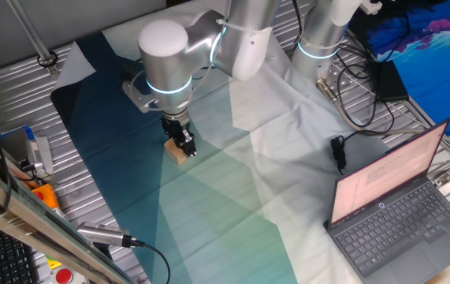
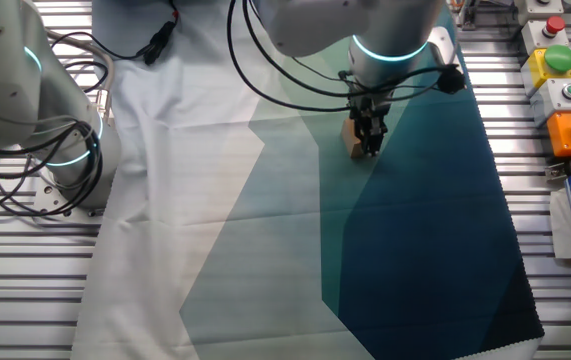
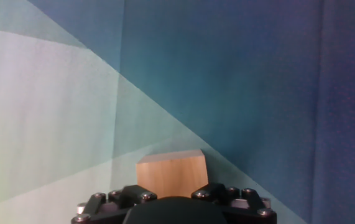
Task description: Pick up one small block
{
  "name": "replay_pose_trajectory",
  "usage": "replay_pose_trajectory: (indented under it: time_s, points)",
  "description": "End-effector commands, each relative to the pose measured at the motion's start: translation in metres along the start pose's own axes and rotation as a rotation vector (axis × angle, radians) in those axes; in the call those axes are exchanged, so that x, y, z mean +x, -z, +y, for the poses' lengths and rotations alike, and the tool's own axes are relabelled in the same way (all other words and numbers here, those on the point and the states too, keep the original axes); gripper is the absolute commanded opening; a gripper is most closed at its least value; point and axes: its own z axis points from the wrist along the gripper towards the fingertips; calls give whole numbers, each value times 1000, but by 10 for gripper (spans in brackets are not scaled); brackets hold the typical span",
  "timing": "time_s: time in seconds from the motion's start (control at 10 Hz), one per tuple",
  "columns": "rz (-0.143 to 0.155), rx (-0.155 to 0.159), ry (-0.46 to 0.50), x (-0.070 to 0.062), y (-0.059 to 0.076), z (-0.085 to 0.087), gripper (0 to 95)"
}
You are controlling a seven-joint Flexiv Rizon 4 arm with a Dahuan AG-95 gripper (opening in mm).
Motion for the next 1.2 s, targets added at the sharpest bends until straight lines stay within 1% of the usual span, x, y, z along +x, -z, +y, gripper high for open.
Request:
replay_pose_trajectory:
  time_s: [0.1, 0.5, 0.6, 0.7, 0.8, 0.9, 1.1, 1.2]
  points:
    - [1, 5, -12, -1, 3, -1, 0]
    - [4, 7, -25, -2, 10, -4, 0]
    - [11, 15, -26, -3, 20, -9, 0]
    - [17, 17, -21, -4, 28, -14, 0]
    - [22, 14, -17, -4, 38, -21, 0]
    - [24, 7, -13, -4, 52, -27, 0]
    - [38, 8, -22, -4, 80, -26, 0]
    - [45, 7, -23, -3, 90, -26, 0]
